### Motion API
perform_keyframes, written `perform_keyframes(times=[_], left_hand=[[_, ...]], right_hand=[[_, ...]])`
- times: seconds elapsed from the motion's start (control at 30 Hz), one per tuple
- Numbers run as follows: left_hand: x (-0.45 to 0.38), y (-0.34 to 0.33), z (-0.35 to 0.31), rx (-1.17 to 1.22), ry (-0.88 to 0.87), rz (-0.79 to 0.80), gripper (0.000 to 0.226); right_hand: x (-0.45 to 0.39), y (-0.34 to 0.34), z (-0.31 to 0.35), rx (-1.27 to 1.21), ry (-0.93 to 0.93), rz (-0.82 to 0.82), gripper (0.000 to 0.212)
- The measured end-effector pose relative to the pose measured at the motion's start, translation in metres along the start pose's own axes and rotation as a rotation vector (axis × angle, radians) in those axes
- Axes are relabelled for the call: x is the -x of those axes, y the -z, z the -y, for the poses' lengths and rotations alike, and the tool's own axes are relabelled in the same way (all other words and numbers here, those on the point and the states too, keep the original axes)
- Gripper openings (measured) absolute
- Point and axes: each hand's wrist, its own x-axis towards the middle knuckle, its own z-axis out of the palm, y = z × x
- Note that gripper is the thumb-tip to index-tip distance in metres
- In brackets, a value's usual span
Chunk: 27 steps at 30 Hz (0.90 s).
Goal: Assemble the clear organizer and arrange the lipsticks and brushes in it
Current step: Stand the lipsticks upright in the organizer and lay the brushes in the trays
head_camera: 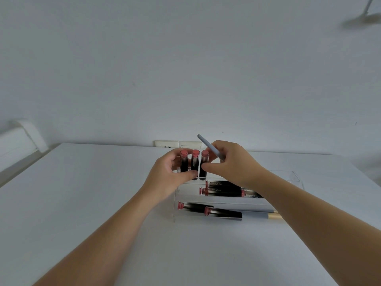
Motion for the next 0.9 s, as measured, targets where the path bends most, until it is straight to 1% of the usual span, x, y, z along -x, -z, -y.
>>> perform_keyframes(times=[0.33,0.4,0.67,0.9], left_hand=[[-0.002,0.001,0.004,0.011,-0.006,0.025,0.048],[-0.002,0.002,0.007,0.024,0.002,0.027,0.048],[-0.002,0.006,0.011,0.066,0.014,-0.007,0.045],[-0.003,0.005,0.011,0.076,0.016,-0.019,0.044]], right_hand=[[-0.002,-0.002,0.0,-0.012,0.018,-0.002,0.014],[-0.002,-0.002,0.001,-0.019,0.021,0.0,0.016],[-0.002,-0.004,0.001,0.014,0.02,0.036,0.017],[-0.004,-0.007,-0.001,0.016,0.011,0.011,0.017]])
